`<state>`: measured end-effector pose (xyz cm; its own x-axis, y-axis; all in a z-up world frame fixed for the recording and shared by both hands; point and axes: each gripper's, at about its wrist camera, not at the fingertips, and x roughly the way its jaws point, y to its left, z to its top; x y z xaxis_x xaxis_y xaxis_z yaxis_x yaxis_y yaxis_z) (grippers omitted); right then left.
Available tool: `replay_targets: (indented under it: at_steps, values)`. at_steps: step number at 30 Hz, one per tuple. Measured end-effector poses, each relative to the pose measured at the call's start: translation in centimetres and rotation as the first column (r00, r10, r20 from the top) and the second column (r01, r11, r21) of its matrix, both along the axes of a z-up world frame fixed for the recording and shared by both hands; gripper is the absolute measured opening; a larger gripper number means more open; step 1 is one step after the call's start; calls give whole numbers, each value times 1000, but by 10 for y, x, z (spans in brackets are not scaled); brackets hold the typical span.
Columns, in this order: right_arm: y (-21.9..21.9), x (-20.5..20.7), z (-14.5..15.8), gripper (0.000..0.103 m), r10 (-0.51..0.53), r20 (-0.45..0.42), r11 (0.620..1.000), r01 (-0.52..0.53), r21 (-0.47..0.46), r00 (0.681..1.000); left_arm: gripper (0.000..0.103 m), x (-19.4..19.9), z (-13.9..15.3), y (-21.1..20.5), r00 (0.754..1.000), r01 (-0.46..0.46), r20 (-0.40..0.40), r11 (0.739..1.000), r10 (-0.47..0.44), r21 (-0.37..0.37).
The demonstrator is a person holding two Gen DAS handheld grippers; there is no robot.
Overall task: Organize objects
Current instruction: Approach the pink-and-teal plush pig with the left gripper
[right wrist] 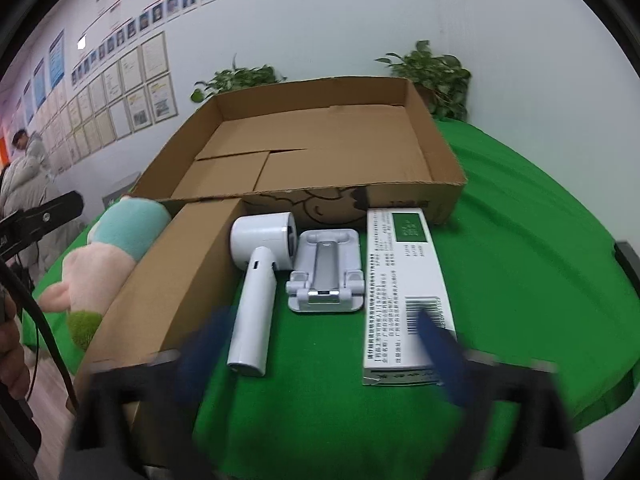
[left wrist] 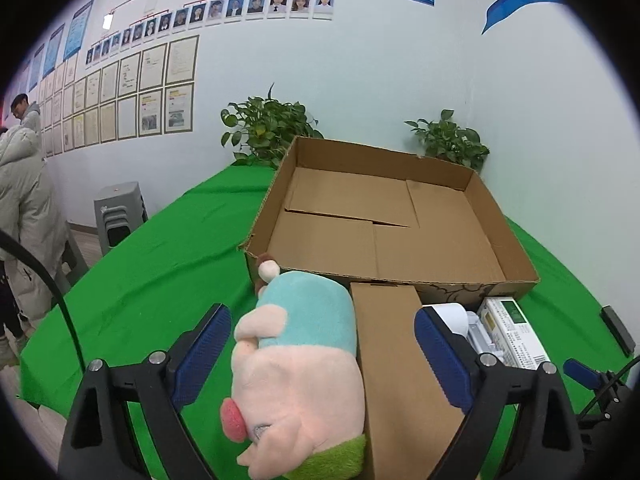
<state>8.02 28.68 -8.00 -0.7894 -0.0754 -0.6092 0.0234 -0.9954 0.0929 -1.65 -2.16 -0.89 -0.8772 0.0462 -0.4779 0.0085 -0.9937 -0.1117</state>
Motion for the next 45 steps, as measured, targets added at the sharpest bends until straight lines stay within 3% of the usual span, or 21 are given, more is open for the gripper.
replay_targets:
  at_steps: [6,11,23,45]
  values:
    - [1,-6,-3,103,15,14,1000,-15,2,1000,93,-5,-4,0,999,24,32,999,-26,38]
    - [-1,-13,-8,103,28,45,1000,-28,-1,999,93,-5,-6,7,997,57,47,998,-58,19]
    - [3,-17,-15,103,21,82,1000,-20,-9,996,93,-13,-9,12,991,104,84,993,-109,54]
    - [6,-18,-17,103,39,103,999,-39,-2,994,93,-15,-11,19,985,113,126,992,-119,50]
